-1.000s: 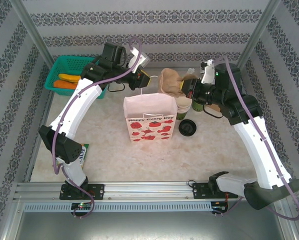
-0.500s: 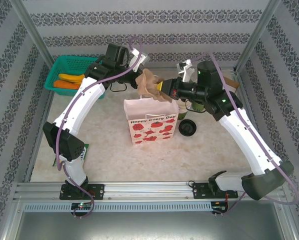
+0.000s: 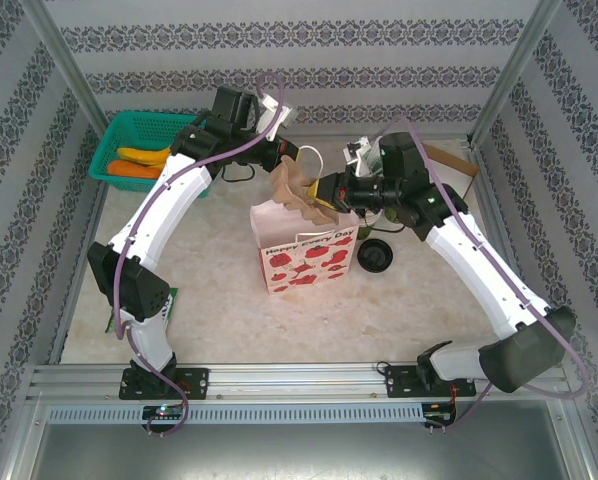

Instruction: Pack the takeout coffee

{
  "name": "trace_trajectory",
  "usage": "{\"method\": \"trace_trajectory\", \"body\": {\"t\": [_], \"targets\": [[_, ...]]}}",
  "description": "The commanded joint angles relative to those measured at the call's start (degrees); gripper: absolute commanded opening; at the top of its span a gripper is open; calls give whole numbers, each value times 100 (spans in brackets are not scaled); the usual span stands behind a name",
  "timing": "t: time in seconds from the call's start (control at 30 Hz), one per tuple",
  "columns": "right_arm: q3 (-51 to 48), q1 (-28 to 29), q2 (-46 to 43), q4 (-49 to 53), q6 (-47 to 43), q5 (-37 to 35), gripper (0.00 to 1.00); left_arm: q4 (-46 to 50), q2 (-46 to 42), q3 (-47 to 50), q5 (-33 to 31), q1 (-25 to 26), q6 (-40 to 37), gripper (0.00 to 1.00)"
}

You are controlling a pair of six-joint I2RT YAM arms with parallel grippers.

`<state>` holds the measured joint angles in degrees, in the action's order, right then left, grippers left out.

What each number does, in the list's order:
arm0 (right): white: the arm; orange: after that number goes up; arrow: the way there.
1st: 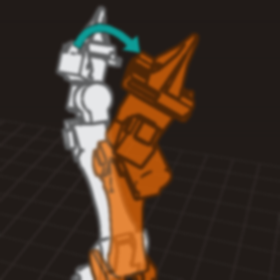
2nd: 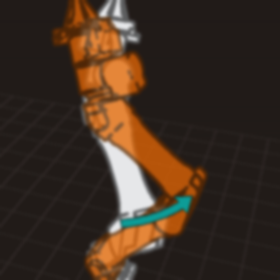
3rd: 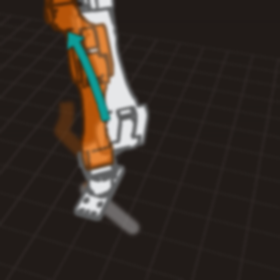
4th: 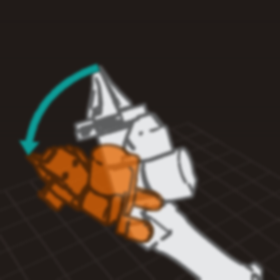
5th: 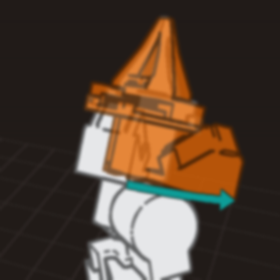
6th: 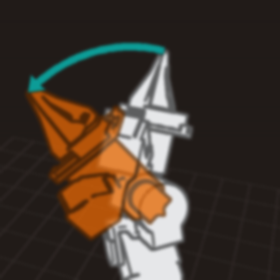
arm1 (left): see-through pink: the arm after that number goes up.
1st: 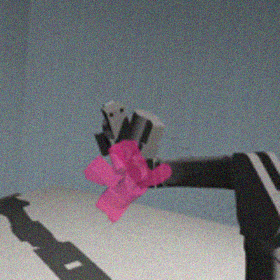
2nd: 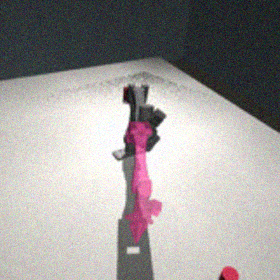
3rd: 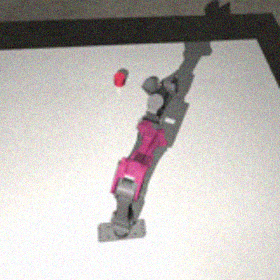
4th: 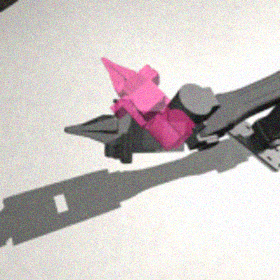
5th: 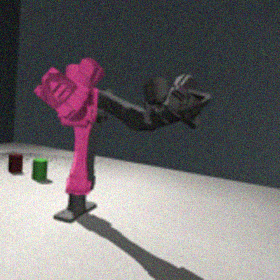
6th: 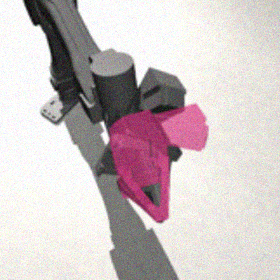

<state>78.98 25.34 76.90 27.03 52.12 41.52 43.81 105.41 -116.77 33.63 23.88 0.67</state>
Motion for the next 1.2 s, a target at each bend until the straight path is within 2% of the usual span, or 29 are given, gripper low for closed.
{"method": "trace_trajectory", "body": {"t": [0.0,0.13,0.27,0.5,0.73,1.17], "targets": [[-58,-29,27,294,-286,73,0,-384,-155,69,-132,-71,179,0],[-22,-25,119,660,-599,-213,0,-490,-239,178,-66,-91,181,0],[206,149,238,1149,-1001,-1036,0,-427,-231,172,66,-94,136,0],[521,409,654,1919,-1541,-1931,0,-430,-192,113,118,-94,212,0],[551,699,787,1904,-1651,-2763,0,-454,-108,-91,421,-93,469,0],[1228,1073,1508,3142,-2431,-2988,0,-865,13,-209,5,-92,1120,0]]}}
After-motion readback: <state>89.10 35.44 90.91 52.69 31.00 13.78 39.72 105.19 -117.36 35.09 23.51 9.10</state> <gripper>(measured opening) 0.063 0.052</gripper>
